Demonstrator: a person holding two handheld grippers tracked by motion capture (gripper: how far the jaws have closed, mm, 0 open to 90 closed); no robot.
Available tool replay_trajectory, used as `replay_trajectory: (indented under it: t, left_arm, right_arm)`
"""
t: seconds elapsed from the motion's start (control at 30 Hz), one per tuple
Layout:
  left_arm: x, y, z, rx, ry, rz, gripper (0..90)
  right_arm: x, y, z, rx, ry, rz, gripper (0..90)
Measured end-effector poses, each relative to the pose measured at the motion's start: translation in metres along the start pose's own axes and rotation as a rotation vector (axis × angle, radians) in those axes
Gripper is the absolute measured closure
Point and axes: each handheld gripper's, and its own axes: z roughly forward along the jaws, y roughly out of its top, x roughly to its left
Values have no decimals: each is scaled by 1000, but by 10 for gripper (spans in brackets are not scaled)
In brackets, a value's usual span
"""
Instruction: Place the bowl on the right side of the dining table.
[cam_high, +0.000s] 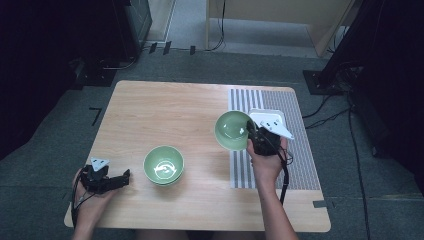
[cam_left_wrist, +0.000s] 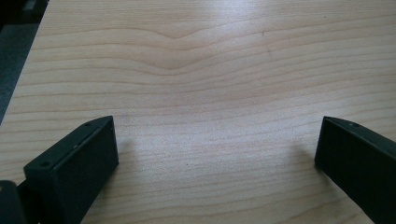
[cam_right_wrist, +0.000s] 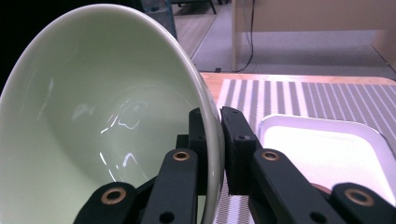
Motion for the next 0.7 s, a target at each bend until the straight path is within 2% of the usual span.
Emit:
replay_trajectory:
  t: [0.33, 0.5, 0.7]
  left_arm:
    - [0, 0, 0, 0, 2, -3, 0]
    - [-1, 1, 1, -2, 8, -11, 0]
    - [-2, 1, 1, -1, 13, -14, 0]
  right_arm:
    - [-24, 1, 3, 11, -46, 20, 842]
    - [-34, 2, 6, 18, -61, 43, 842]
    - [-53, 2, 11, 23, -93, 71, 842]
